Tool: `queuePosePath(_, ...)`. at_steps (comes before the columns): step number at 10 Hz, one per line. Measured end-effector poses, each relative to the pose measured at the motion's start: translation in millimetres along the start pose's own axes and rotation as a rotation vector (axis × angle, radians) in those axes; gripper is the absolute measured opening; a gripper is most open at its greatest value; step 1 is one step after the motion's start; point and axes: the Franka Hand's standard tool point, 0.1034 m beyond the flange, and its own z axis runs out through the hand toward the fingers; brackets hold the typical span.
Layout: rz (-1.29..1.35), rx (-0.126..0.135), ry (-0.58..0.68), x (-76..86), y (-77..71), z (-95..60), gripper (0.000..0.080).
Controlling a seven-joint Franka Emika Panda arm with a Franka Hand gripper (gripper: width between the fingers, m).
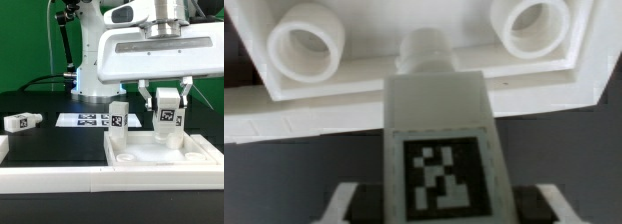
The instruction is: Assemble square table
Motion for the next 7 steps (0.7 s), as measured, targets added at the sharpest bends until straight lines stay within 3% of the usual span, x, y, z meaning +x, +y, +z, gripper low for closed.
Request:
queuePosePath(1, -0.008, -0.026, 0.105, 7.3, 4.1, -2.4, 0.0290)
queuePosePath(3, -0.027, -0.040, 0.223, 1.2, -8.8, -0.2, 0.0290)
queuePosePath(7, -0.011, -0.013, 0.205, -2.7, -30.2, 1.6, 0.0290)
